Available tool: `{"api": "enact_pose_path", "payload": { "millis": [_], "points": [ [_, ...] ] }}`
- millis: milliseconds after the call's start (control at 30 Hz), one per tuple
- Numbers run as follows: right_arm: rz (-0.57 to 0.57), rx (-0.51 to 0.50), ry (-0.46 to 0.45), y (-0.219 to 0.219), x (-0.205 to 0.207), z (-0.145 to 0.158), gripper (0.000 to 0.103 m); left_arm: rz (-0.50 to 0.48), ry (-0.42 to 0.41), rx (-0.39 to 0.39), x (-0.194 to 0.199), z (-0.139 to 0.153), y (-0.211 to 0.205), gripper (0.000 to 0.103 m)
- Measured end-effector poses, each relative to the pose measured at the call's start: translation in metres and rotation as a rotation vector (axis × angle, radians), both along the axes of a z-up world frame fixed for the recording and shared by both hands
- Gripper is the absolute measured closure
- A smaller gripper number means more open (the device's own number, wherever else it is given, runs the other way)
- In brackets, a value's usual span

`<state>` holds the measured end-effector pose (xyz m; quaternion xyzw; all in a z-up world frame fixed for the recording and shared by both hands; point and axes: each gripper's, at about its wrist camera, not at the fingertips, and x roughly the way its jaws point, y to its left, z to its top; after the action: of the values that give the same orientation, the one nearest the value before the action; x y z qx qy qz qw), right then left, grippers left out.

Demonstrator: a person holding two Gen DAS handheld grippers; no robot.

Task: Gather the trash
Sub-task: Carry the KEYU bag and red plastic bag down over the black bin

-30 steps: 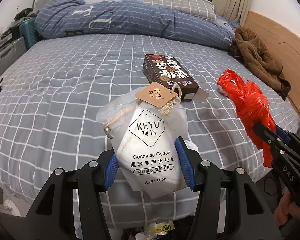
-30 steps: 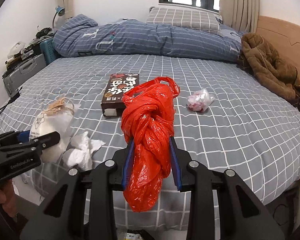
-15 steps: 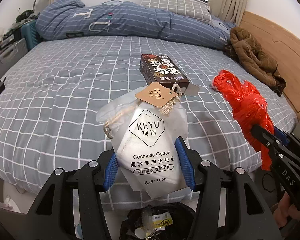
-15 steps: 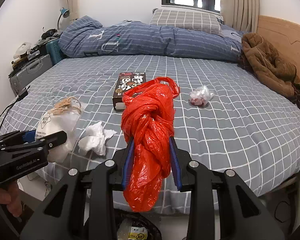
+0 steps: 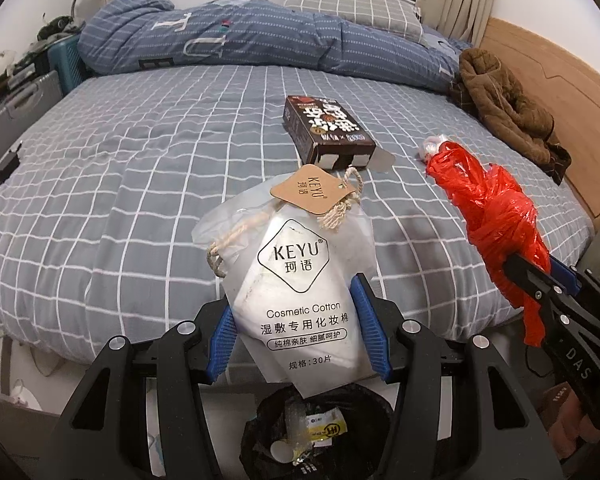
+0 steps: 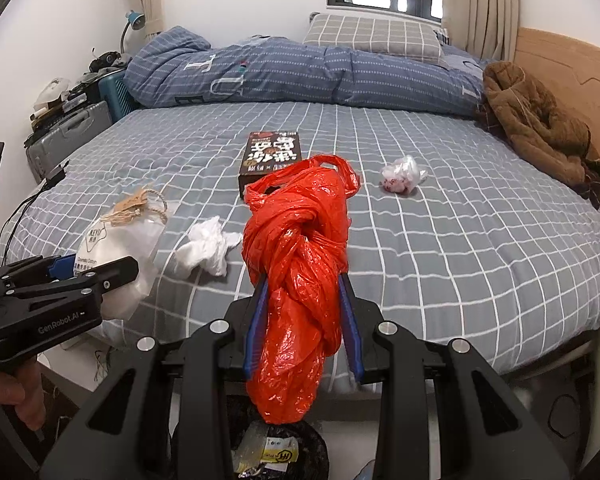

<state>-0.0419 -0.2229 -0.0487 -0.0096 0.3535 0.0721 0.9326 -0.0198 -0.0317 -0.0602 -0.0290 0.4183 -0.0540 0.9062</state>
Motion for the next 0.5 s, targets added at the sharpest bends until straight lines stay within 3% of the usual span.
{"api": "enact_pose_path", "payload": {
  "millis": [500],
  "points": [
    [0.021, -0.002, 0.014, 0.007, -0.043, -0.001, 0.071, 0.002, 0.041, -0.007, -0.048, -0.010, -0.001, 0.050]
  ]
}}
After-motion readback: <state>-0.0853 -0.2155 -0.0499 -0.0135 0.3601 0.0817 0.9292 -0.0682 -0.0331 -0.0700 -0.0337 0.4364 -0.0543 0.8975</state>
